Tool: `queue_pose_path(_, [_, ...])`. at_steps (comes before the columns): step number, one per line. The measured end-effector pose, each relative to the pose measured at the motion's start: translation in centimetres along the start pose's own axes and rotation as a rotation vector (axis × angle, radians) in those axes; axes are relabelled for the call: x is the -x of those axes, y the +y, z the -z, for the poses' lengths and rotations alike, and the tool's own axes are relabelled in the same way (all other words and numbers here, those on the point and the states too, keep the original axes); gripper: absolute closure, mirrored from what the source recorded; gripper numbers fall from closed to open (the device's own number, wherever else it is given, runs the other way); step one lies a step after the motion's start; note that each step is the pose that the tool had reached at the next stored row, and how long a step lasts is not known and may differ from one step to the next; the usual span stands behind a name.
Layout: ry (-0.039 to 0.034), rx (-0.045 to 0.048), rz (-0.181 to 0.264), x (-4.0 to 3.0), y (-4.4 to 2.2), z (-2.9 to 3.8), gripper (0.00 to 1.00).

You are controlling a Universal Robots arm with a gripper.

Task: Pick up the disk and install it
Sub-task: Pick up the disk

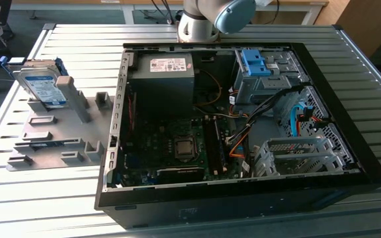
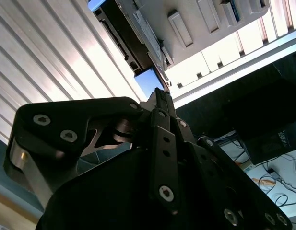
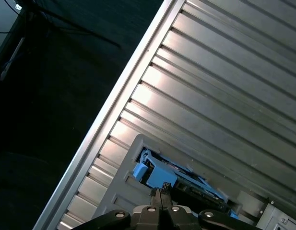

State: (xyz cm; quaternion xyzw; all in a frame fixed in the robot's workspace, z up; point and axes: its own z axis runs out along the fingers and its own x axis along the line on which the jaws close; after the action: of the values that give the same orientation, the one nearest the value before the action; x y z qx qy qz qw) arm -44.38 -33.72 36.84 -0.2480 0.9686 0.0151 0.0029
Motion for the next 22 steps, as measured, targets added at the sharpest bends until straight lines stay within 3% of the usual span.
queue_pose_path(22, [0.0018,0.0009,0.064,0.00,0.00,0.00,0.89])
